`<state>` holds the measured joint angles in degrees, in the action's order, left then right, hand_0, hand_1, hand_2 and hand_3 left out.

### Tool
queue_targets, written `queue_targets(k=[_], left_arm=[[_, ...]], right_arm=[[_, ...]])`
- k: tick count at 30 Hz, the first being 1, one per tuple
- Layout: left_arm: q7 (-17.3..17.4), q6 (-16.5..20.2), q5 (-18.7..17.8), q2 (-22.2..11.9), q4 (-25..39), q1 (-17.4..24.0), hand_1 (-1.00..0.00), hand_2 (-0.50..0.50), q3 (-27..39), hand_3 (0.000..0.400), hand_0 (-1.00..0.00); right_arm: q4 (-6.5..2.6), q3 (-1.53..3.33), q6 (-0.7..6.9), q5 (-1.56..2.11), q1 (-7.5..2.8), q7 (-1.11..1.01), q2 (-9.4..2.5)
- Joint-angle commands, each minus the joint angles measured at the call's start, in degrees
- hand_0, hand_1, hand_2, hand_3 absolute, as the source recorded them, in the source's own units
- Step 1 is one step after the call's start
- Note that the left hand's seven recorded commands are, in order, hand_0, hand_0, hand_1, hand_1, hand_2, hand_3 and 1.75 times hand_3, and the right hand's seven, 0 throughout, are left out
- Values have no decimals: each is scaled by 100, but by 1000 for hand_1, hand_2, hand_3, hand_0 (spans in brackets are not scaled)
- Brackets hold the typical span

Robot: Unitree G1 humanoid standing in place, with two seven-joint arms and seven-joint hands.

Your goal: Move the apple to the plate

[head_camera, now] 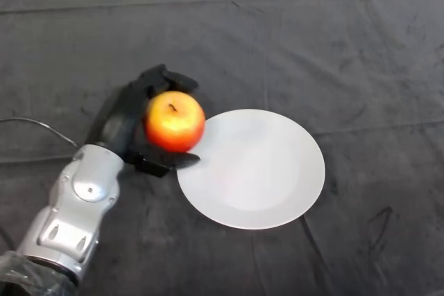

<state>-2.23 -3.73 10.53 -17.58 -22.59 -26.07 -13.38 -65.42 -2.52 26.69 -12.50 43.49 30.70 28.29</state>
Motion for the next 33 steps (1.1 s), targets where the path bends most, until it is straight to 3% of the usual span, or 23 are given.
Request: queue_targets(k=[1,14,33], left_arm=[[2,80,109,16,346,-281,-1000,0,-178,400,-1000],[-5,146,34,144,364,-380,-1000,0,-922,400,-1000],[-126,-35,-195,305,-213,-785,-1000,0,-1884,400,-1000]], right_arm=[[-34,10,72,3,-206,-44,41],[-27,9,79,0,-208,-48,41],[-45,6,80,-5,-196,-45,40]])
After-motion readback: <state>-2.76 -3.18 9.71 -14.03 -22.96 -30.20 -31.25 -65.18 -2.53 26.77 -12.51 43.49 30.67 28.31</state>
